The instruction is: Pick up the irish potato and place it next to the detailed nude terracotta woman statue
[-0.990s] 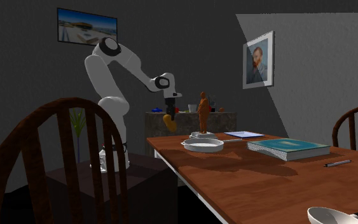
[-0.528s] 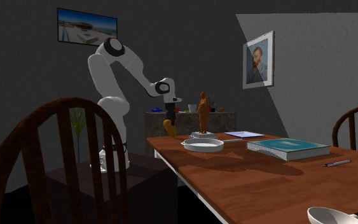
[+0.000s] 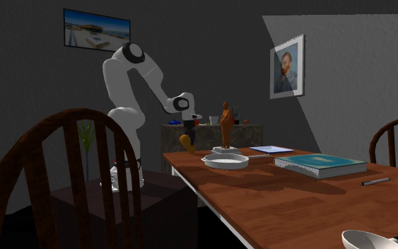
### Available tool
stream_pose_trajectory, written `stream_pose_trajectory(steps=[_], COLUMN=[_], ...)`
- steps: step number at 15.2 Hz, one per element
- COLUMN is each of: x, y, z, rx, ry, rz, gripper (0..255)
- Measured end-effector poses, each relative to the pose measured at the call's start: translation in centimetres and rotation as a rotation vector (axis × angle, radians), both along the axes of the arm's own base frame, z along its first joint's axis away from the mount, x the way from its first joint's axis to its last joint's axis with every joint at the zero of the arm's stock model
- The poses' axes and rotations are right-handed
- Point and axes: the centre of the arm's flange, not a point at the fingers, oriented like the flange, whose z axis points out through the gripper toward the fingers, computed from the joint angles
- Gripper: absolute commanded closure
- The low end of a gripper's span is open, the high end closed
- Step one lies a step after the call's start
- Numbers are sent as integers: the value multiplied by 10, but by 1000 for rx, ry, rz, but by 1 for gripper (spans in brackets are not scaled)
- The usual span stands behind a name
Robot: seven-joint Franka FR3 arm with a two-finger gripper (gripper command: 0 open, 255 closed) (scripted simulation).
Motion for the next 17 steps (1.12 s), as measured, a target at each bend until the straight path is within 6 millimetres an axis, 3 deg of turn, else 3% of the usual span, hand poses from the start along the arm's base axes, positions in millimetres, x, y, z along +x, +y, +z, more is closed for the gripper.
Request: stream_pose_trajectory(steps=[7, 8, 14, 17], x=[0, 0, -1, -2], y=[1, 1, 0, 1], z=[-11, -12, -14, 12], rx=[0, 0, -4, -4], ry=[0, 0, 3, 1], rz=[0, -1, 1, -1], gripper=[255, 0, 0, 0])
